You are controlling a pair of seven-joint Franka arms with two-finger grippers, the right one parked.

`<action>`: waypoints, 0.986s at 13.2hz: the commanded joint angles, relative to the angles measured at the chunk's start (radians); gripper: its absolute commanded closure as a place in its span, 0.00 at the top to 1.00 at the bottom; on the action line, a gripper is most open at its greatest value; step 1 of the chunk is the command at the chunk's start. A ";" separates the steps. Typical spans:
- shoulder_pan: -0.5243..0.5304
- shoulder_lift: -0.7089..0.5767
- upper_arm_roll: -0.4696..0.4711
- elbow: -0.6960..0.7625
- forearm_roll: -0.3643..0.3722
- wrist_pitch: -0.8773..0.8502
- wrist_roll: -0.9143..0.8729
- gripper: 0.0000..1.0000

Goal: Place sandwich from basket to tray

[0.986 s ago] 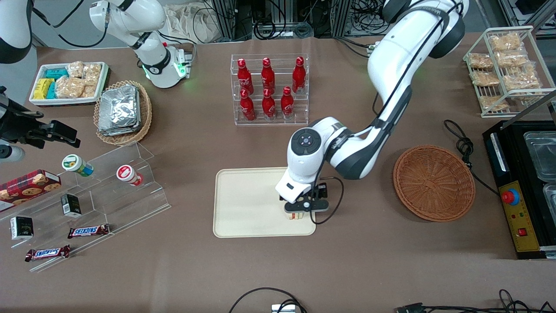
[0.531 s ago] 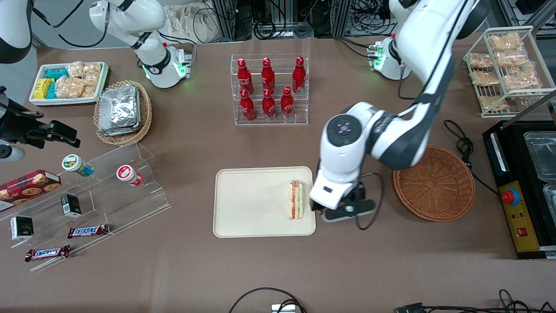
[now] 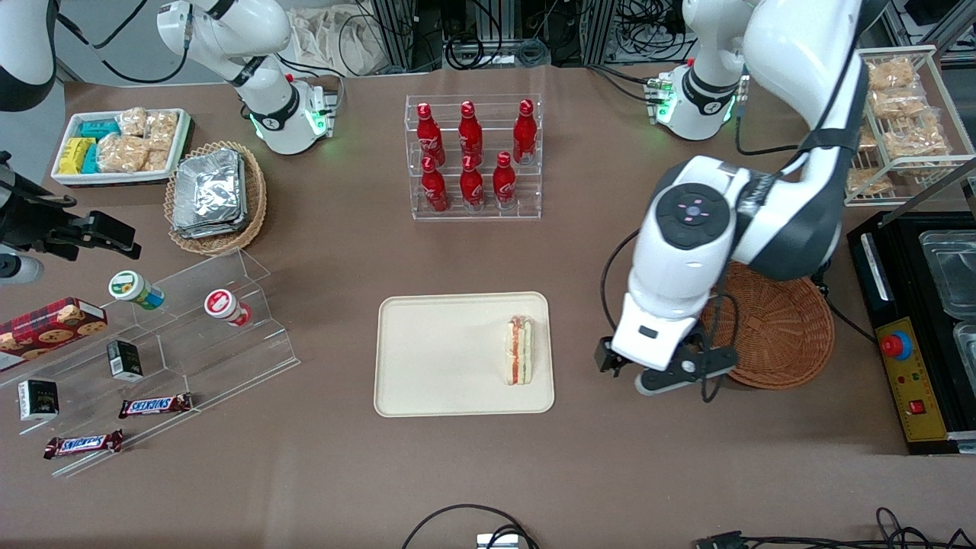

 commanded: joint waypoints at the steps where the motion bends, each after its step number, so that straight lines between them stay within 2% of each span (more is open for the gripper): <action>1: 0.066 -0.071 -0.006 -0.031 -0.065 -0.041 0.087 1.00; 6: 0.136 -0.119 -0.006 -0.069 -0.112 -0.071 0.173 1.00; 8: 0.158 -0.155 -0.001 -0.091 -0.156 -0.093 0.277 1.00; 10: 0.204 -0.238 0.008 -0.172 -0.222 -0.093 0.391 1.00; 13: 0.197 -0.350 0.135 -0.259 -0.347 -0.119 0.578 1.00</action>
